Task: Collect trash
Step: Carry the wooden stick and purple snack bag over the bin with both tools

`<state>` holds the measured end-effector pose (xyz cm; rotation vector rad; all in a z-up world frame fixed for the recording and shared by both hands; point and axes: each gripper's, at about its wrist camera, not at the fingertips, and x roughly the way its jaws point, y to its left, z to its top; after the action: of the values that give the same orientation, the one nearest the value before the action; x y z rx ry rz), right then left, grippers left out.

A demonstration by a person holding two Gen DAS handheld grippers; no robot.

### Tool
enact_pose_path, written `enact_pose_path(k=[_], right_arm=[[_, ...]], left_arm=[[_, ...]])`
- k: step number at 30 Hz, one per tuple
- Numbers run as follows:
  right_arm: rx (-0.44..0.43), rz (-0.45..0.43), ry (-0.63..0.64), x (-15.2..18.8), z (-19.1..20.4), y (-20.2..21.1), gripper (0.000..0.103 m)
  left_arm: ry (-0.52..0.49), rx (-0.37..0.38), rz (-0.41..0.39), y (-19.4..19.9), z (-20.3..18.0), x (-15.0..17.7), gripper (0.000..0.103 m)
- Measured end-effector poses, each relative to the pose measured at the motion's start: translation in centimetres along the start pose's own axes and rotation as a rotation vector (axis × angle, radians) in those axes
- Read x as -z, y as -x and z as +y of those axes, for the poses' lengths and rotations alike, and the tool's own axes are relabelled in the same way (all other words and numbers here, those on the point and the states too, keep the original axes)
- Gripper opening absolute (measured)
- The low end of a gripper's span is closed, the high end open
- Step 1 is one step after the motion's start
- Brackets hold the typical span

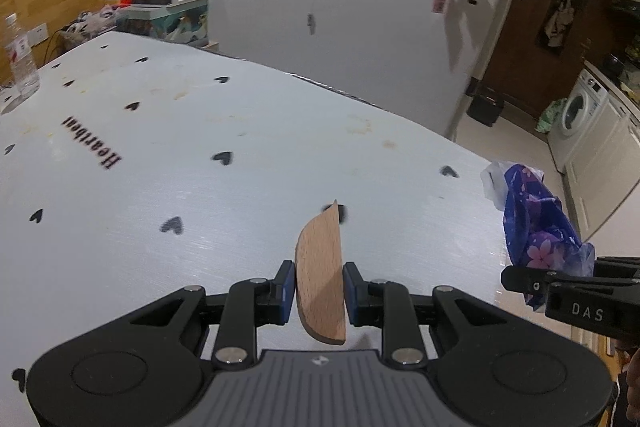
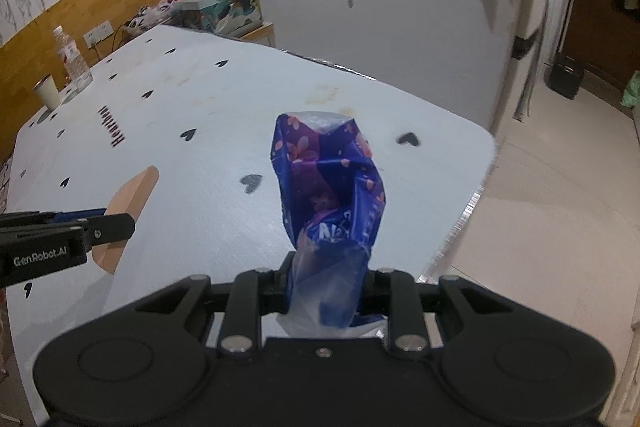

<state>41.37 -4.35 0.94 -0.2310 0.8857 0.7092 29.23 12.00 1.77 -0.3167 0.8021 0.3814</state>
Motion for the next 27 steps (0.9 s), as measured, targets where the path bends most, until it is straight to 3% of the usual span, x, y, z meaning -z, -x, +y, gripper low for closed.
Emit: enact_pose_path(k=[14, 27], right_arm=[[0.087, -0.004, -0.127, 6.6, -7.9, 5.6, 0.027], [0.211, 0.053, -0.332, 15.3, -15.7, 8.8, 0.027]], left_arm=[[-0.117, 0.115, 0.039, 1.1, -9.1, 3.3, 0.027], [-0.292, 0.26, 0.153, -1.1, -18.7, 7.9, 0.027]])
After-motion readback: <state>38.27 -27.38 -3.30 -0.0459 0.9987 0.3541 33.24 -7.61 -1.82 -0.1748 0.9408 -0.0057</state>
